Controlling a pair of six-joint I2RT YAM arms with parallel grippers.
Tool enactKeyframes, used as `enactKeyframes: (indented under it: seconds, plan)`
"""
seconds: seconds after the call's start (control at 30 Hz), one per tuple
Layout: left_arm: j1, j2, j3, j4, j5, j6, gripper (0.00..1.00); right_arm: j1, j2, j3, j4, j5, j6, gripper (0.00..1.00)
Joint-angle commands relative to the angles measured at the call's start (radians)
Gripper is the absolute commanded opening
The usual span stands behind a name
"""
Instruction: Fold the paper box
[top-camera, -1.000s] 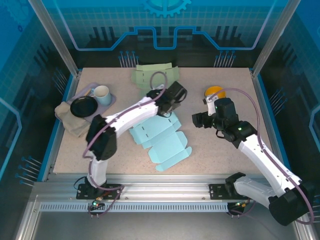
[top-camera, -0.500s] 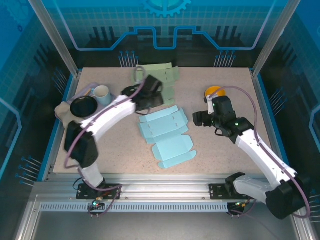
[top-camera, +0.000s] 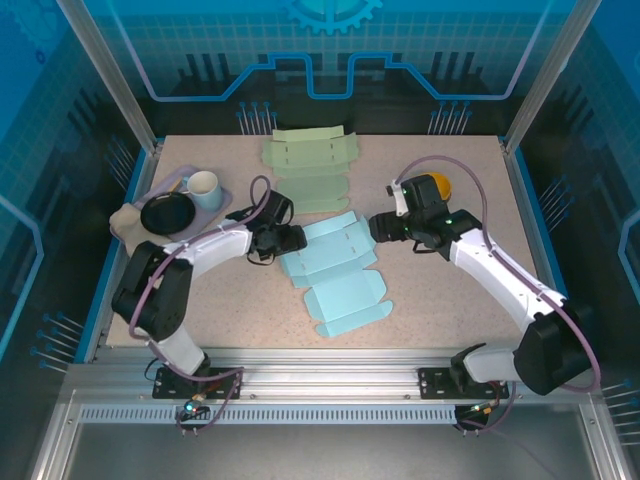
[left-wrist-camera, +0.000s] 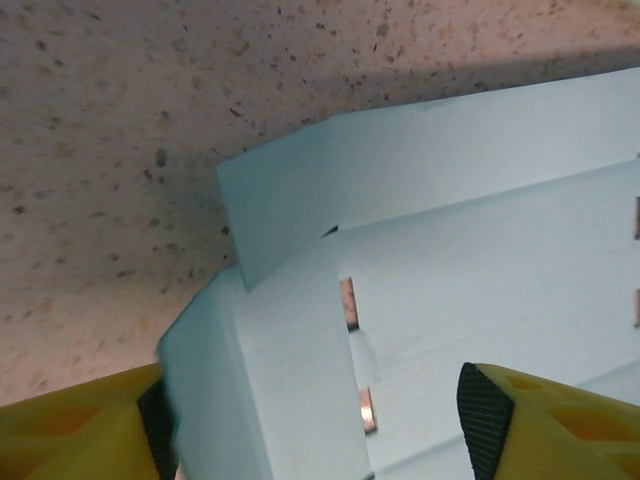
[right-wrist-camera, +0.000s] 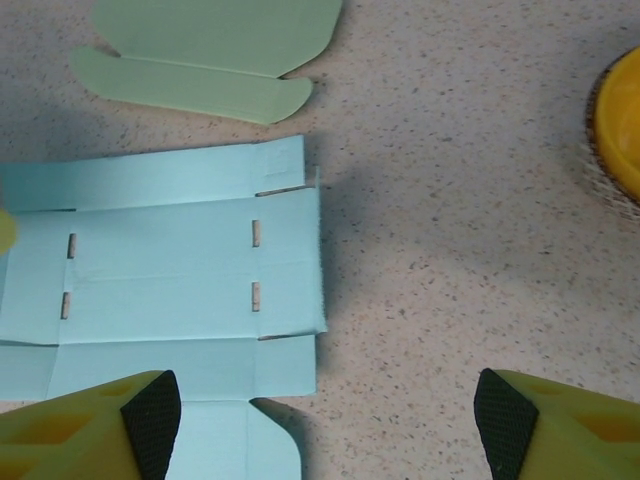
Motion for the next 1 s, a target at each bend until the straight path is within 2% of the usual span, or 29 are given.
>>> enactKeyframes:
  seconds: [0.0,0.07,0.13,0.23,0.3,0.4,0.47,0.53,0.63,0.73,0.8,0.9,0.97]
  plan:
    - [0.011,0.035,-0.039,0.111,0.045,-0.001,0.71,0.029,0.008,0.025,-0.029,-0.023,-0.024,0.79]
    - [0.010,0.054,-0.042,0.116,0.044,0.013,0.68,0.038,0.005,0.025,-0.023,-0.031,-0.034,0.79]
    - [0.011,0.060,-0.047,0.118,0.034,0.026,0.60,0.043,0.003,0.026,-0.022,-0.033,-0.041,0.79]
    - [0.017,0.039,-0.076,0.152,0.041,0.046,0.36,0.046,0.004,0.030,-0.016,-0.046,-0.058,0.78]
    - [0.017,0.015,-0.080,0.174,0.059,0.076,0.16,0.048,-0.006,0.029,0.005,-0.067,-0.081,0.78]
    - [0.017,-0.046,-0.045,0.198,0.163,0.140,0.00,0.050,-0.040,0.037,0.050,-0.110,-0.135,0.77]
    - [0.016,-0.098,-0.002,0.181,0.191,0.193,0.00,0.050,-0.053,0.059,0.075,-0.139,-0.188,0.77]
    - [0.012,-0.146,0.047,0.159,0.172,0.278,0.00,0.049,-0.058,0.090,0.105,-0.147,-0.256,0.73]
    - [-0.016,-0.208,0.081,0.160,0.104,0.466,0.00,0.037,-0.069,0.115,0.175,-0.221,-0.373,0.73]
    - [-0.062,-0.247,0.086,0.181,-0.008,0.662,0.00,0.027,-0.079,0.123,0.231,-0.302,-0.567,0.67]
    - [-0.080,-0.272,0.088,0.204,-0.015,0.778,0.00,-0.001,-0.062,0.159,0.212,-0.356,-0.652,0.64]
    - [-0.084,-0.318,0.071,0.242,0.041,0.917,0.00,-0.076,-0.032,0.212,0.169,-0.535,-0.733,0.67]
    - [-0.083,-0.347,0.059,0.256,0.044,0.991,0.00,-0.101,-0.032,0.200,0.128,-0.652,-0.894,0.67]
